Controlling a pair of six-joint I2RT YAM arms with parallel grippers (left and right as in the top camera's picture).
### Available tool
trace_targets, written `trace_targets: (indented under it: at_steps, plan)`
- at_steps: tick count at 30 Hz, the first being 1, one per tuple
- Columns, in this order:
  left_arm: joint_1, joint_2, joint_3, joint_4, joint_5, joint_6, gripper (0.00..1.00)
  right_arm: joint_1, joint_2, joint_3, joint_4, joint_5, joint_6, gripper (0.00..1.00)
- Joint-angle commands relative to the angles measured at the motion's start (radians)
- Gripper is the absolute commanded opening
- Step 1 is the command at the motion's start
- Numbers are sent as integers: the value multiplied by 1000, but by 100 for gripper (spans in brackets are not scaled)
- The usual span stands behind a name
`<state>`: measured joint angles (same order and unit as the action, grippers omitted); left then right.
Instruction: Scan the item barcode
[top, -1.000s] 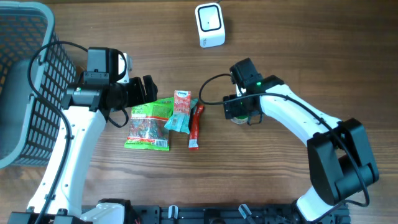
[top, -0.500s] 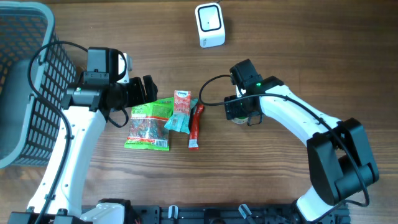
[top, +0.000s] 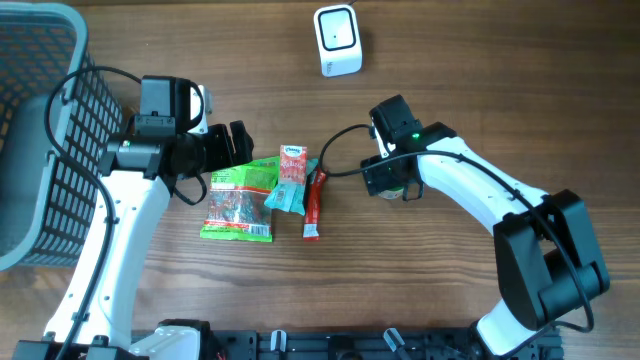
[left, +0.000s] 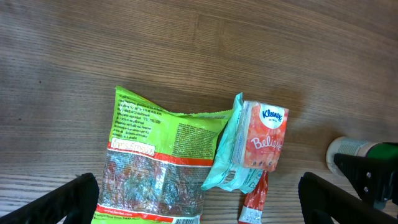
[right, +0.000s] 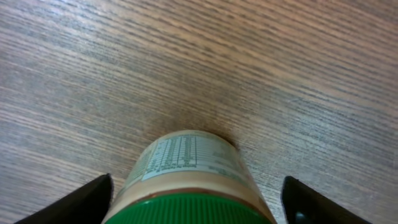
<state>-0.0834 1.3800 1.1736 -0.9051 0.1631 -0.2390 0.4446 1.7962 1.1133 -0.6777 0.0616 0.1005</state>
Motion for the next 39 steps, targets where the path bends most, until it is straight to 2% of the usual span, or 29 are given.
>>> trace_targets:
  at_steps: [1, 5, 12, 13, 16, 22, 39]
  plan:
    - [-5, 3, 3, 2, 11, -9, 100, 7, 10, 54, -47, 24, -18, 98]
    - [-5, 3, 3, 2, 11, -9, 100, 7, 2, 128, -130, 20, 16, 100]
    - [-5, 3, 3, 2, 11, -9, 100, 7, 0, 147, -157, -84, -7, 99]
    - [-5, 3, 3, 2, 11, -8, 100, 7, 0, 145, -153, -79, 0, 92]
    - [-5, 3, 3, 2, 11, -8, 100, 7, 0, 137, -146, -31, 59, 88]
    - [-5, 3, 3, 2, 11, -8, 100, 7, 0, 134, -147, -18, 70, 74]
    - [-5, 3, 3, 2, 11, -8, 100, 7, 1, 14, -58, -18, 86, 75]
